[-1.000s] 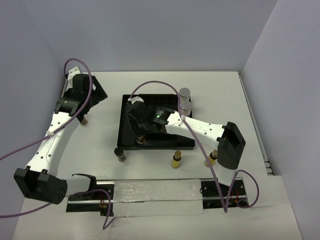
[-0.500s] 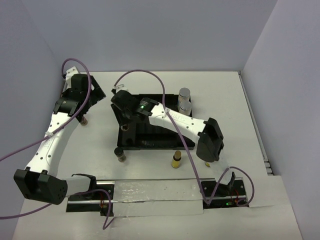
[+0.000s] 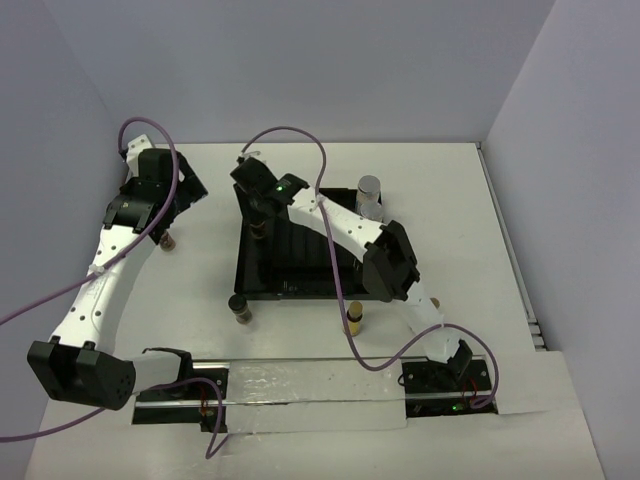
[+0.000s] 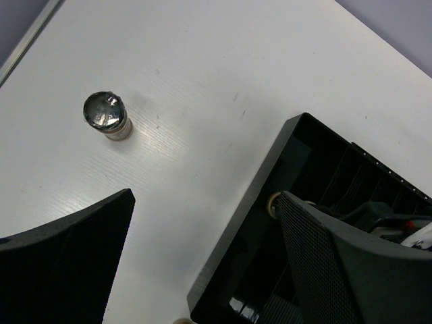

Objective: Organize the condiment bottles

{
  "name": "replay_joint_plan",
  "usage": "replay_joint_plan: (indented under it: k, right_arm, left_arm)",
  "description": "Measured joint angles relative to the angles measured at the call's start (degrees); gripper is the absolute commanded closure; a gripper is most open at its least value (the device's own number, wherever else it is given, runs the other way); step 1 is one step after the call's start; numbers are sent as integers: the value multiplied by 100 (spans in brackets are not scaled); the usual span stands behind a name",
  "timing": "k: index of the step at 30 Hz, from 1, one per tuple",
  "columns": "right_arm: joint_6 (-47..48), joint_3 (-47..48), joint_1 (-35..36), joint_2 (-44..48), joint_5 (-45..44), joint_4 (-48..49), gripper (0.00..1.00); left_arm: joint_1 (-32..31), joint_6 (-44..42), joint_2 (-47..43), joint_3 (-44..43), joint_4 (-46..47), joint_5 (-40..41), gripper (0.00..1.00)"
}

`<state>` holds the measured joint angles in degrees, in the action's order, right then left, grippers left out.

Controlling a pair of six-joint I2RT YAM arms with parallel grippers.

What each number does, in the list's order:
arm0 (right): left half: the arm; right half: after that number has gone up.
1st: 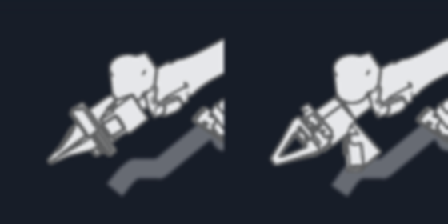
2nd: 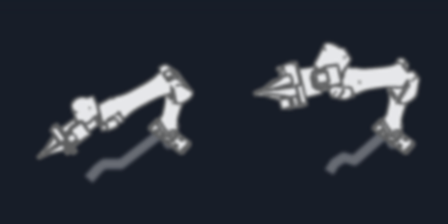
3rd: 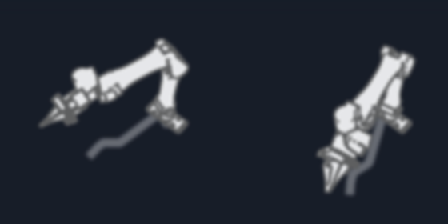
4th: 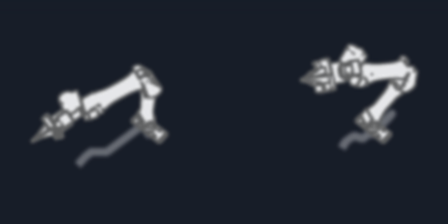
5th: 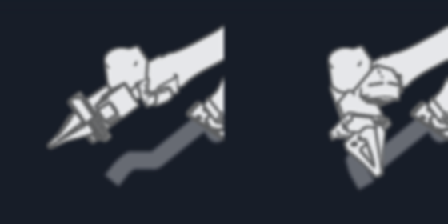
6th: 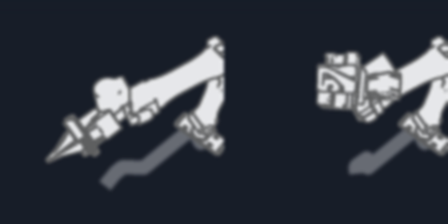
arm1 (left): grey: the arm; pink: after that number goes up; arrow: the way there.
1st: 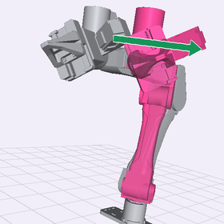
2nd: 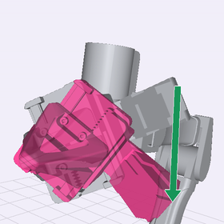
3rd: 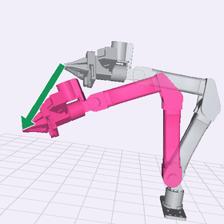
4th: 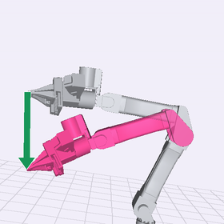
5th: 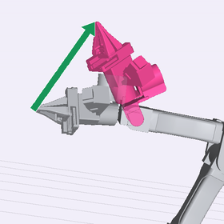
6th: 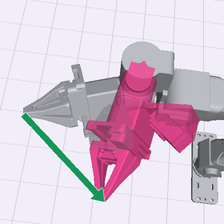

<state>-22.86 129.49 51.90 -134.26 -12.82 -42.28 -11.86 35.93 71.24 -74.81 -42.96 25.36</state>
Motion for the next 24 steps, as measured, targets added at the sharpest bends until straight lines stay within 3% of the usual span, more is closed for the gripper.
replay_joint_plan:
  k: [12, 18, 20, 24]
  right_arm:
    - [4, 119, -74, -133, 192, 25, 90]
    - [3, -62, -28, -143, 243, 28, 79]
    - [3, -120, -28, -160, 245, 30, 72]
    - [3, -159, -26, -164, 253, 139, 33]
  left_arm:
    - [2, 1, 0, 10, -9, 3, 4]
    - [2, 3, 0, 11, -17, 9, 4]
    - [4, 3, 0, 11, -17, 11, 4]
    - [4, 3, 0, 11, -20, 20, 4]
